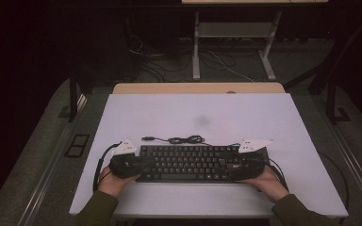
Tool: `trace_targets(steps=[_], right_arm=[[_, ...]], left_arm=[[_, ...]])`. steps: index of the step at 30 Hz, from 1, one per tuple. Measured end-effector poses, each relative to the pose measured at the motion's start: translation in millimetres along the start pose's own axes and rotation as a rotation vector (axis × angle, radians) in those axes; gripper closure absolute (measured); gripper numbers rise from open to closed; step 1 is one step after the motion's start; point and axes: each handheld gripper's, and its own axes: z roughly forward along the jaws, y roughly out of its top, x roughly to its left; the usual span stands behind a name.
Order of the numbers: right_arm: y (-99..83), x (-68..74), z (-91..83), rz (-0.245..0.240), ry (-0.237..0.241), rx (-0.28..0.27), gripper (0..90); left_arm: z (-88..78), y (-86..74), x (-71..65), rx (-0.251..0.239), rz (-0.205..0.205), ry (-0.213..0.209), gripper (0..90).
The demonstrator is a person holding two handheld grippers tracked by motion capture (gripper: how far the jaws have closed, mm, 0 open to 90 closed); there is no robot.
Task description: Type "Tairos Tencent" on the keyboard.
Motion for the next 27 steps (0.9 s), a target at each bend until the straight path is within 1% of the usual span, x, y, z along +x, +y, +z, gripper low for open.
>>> trace_targets(steps=[3, 4, 14, 19, 21, 27], right_arm=[[0.0, -0.2, 0.1, 0.001, -0.001, 0.002, 33.1], [0.0, -0.2, 0.1, 0.001, -0.002, 0.002, 33.1], [0.0, -0.2, 0.6, -0.001, -0.001, 0.004, 33.1], [-0.1, -0.5, 0.8, -0.002, -0.001, 0.005, 33.1], [-0.1, -0.6, 0.8, -0.002, -0.002, 0.005, 33.1], [-0.1, -0.6, 0.6, -0.001, -0.004, 0.004, 33.1]], left_arm=[[1.9, 0.3, -0.1, 0.014, 0.011, 0.004, 87.7], [2.3, 0.4, 0.0, 0.02, 0.015, 0.01, 88.6], [8.7, -0.6, 3.9, 0.055, 0.03, 0.042, 88.7], [10.3, -1.2, 5.9, 0.06, 0.024, 0.046, 88.7], [10.6, -1.4, 6.3, 0.065, 0.029, 0.045, 88.7], [12.3, -2.2, 6.7, 0.077, 0.029, 0.043, 88.7]])
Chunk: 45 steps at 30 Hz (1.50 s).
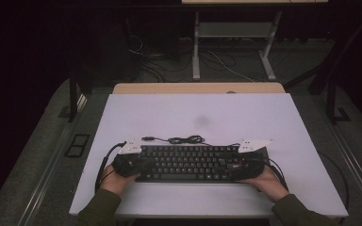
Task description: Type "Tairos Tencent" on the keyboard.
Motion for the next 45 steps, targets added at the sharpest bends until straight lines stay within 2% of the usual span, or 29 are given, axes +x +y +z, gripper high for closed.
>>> trace_targets(steps=[13, 26, 31, 32, 33, 35, 36, 37, 45], right_arm=[[0.0, 0.1, -0.1, -0.001, -0.002, 0.002, 33.0], [0.0, 0.0, 0.4, -0.001, -0.001, 0.001, 33.1], [0.1, -0.1, 0.7, -0.004, 0.001, 0.006, 33.1], [0.1, -0.1, 0.6, -0.003, 0.001, 0.005, 33.1], [0.1, -0.1, 0.6, -0.003, 0.001, 0.005, 33.1], [0.2, 0.0, 0.8, 0.001, 0.001, 0.004, 33.1], [0.4, -0.2, 1.4, 0.006, 0.001, 0.005, 33.2], [0.4, -0.2, 1.4, 0.006, 0.001, 0.005, 33.2], [1.4, -0.5, 2.8, 0.008, 0.003, 0.01, 33.3]], left_arm=[[1.5, -1.6, 0.9, 0.016, 0.006, -0.005, 88.8], [-4.9, 3.0, -1.2, -0.043, -0.019, -0.029, 88.0], [-4.7, 4.0, -1.4, -0.052, -0.027, -0.036, 81.7], [-4.8, 4.2, -1.7, -0.057, -0.032, -0.038, 77.0], [-4.8, 4.5, -1.9, -0.058, -0.035, -0.037, 77.0], [-4.1, 4.9, -2.5, -0.059, -0.039, -0.037, 70.7], [-3.7, 5.3, -3.0, -0.06, -0.041, -0.039, 65.3], [-3.3, 5.6, -3.6, -0.06, -0.038, -0.042, 65.3], [-1.3, 8.5, -8.9, -0.077, -0.035, -0.048, 48.2]])
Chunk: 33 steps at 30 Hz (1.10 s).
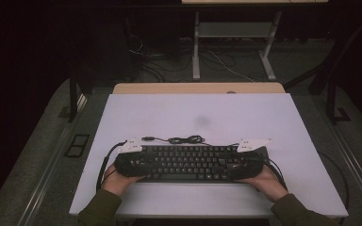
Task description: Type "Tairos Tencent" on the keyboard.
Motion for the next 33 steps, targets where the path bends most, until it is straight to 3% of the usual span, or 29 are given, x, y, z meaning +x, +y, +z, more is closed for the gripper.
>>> trace_targets(steps=[14, 19, 26, 33], right_arm=[[5.2, -0.2, 0.4, 0.013, 0.005, -0.011, 35.2], [10.4, 0.4, 2.1, 0.001, 0.015, -0.013, 39.2], [13.7, -1.7, 4.9, 0.007, 0.038, -0.009, 52.3], [19.0, -1.5, 7.9, 0.001, 0.046, -0.008, 66.0]], left_arm=[[2.7, 1.5, -4.3, -0.004, -0.004, 0.03, 17.2], [4.4, 1.5, -5.6, -0.006, 0.003, 0.031, 11.7], [7.8, 1.3, -6.7, 0.004, 0.006, 0.035, 1.8], [7.6, 1.6, -7.3, 0.002, 0.008, 0.034, 1.3]])
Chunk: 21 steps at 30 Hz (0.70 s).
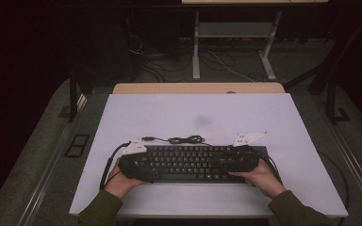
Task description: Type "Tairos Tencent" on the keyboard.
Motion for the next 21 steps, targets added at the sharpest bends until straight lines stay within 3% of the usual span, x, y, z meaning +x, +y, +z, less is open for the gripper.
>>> trace_targets(steps=[15, 21], right_arm=[[13.5, -1.4, 15.2, -0.02, 0.023, 0.029, 87.6], [18.6, -3.6, 23.9, -0.024, 0.029, 0.044, 89.0]], left_arm=[[-0.3, 0.0, -0.2, -0.002, 0.001, 0.003, 3.8], [-0.5, 0.0, 0.3, -0.002, 0.002, 0.003, 3.9]])
